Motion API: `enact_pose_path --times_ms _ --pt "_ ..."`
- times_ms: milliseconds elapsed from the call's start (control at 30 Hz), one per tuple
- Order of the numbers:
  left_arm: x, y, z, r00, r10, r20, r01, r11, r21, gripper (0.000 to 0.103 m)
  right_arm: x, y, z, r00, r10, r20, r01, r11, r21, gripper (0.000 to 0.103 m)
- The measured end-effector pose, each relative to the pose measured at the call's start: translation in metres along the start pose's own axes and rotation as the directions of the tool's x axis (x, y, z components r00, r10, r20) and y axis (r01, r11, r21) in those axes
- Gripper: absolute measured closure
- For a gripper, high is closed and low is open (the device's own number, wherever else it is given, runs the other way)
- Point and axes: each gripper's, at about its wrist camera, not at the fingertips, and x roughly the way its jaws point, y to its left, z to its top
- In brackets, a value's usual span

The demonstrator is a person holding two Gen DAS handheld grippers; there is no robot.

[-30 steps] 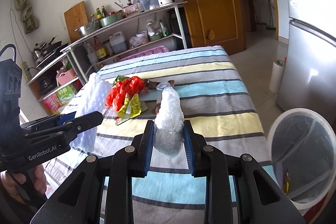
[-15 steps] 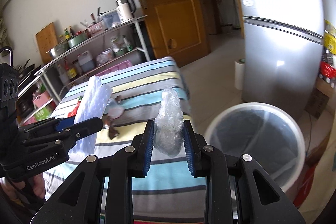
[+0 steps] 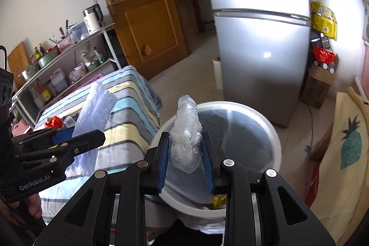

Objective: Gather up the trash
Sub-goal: 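Carry both items over the bin and open both tools to drop them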

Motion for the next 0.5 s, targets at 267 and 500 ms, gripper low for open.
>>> enact_pose_path --times_ms 267,500 --pt "0.035 -0.025 -0.004 0.996 -0.041 -0.081 0.043 0.999 0.022 0.068 0.021 -0.03 -0.009 0.995 -0.076 -0.058 0.078 0.996 0.033 0.075" --pt "0.053 -0.031 -0.007 0.992 -0.031 -0.124 0.034 0.999 0.027 0.068 0.038 -0.043 -0.016 0.988 -0.108 -0.107 0.114 0.992 0.048 0.075"
